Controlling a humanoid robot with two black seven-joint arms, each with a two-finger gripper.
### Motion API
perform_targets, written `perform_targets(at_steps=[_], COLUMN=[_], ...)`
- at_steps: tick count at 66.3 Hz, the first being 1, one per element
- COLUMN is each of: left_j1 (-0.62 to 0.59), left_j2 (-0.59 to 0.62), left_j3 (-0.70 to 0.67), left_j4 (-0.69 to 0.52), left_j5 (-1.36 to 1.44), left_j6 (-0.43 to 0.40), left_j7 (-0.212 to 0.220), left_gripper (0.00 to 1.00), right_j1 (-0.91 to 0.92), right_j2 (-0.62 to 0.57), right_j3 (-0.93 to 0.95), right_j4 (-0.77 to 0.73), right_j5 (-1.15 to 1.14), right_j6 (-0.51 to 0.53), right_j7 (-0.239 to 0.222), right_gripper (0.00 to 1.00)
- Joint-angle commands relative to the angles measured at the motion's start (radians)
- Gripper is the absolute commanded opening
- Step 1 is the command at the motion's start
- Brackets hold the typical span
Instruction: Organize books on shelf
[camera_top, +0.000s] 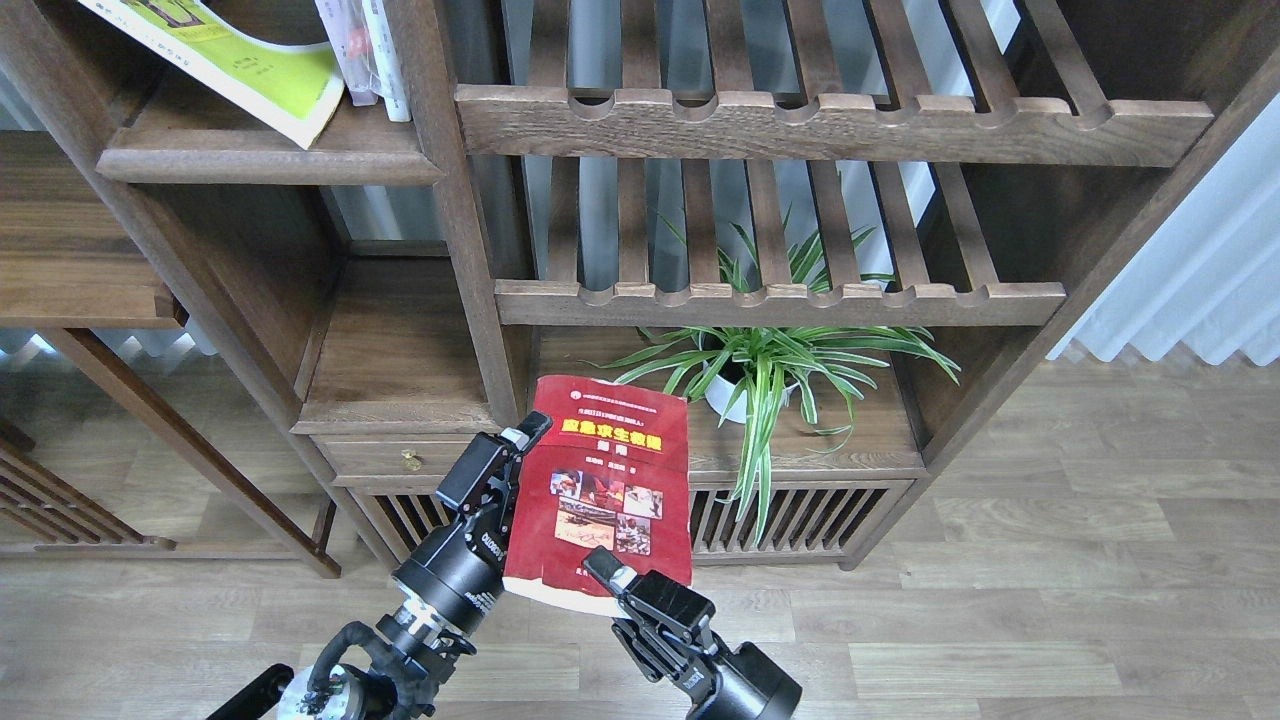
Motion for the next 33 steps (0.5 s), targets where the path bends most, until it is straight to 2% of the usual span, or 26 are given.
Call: perform_targets(at_steps=[1,13,33], left_j1=[-0.01,-0.014,-0.013], left_j2=[0.001,0.004,0.035], left_j3=[0.001,0.009,0.039], left_j4=[-0.001,-0.001,-0.008], left_j5=[0.002,0.002,0.002], left_j6=[0.0,0.0,0.0], left_j7=[0.008,0.008,0.008], left_gripper=[1.0,1.0,1.0], right_j1=[0.0,0.017,0.084], right_j2=[-0.001,-0.017,-0.138], right_j3=[0.002,0.017,0.029], right_j4=[0.0,-0.001,-0.02], right_j5=[0.0,-0.005,-0.003], right_j6=[0.0,0.0,0.0], right_j7=[0.0,-0.002,-0.019], right_gripper=[0.13,0.13,0.13])
